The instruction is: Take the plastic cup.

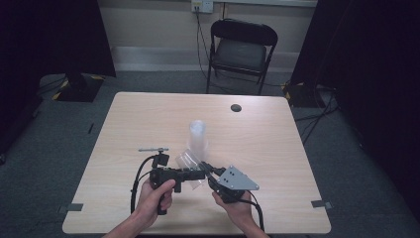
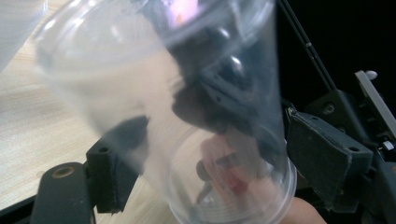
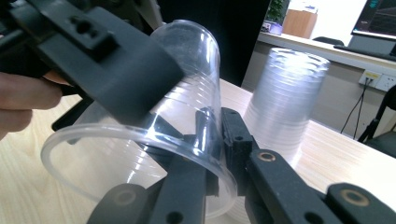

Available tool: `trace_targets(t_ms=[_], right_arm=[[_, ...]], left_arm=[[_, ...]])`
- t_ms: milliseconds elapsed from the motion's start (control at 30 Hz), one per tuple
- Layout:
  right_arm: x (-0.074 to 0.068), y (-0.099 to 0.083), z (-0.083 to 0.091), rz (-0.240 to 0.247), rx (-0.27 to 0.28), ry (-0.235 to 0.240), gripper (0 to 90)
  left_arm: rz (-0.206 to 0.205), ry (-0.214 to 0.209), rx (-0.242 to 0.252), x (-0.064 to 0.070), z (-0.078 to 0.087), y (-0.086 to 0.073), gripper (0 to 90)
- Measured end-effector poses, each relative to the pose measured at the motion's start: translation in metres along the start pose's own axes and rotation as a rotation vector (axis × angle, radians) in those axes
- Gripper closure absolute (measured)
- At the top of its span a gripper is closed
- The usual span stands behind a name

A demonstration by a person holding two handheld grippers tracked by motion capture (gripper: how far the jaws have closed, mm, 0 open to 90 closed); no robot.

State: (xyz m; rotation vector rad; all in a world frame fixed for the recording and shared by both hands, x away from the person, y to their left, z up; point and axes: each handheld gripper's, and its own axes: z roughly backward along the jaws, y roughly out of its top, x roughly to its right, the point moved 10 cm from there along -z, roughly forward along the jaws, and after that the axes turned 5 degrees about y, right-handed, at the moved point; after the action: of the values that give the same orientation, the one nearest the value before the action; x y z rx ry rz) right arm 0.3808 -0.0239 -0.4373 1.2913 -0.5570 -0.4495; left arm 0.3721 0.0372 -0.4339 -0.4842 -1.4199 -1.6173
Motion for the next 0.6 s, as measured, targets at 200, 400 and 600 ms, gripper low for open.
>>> trace_targets(t_ms=[200, 400, 600], right_arm=[[0.004, 0.001, 0.003, -0.009, -0.002, -0.006, 88.0], [0.011, 0.001, 0.006, -0.024, -0.001, -0.022, 88.5], [0.017, 0.002, 0.009, -0.034, 0.001, -0.033, 88.6]], left_arm=[[-0.028, -0.001, -0.007, 0.001, 0.0, 0.0, 20.6], [-0.038, 0.003, -0.004, 0.0, 0.002, 0.0, 19.6], [-0.066, 0.014, -0.008, -0.001, 0.003, 0.0, 19.2]])
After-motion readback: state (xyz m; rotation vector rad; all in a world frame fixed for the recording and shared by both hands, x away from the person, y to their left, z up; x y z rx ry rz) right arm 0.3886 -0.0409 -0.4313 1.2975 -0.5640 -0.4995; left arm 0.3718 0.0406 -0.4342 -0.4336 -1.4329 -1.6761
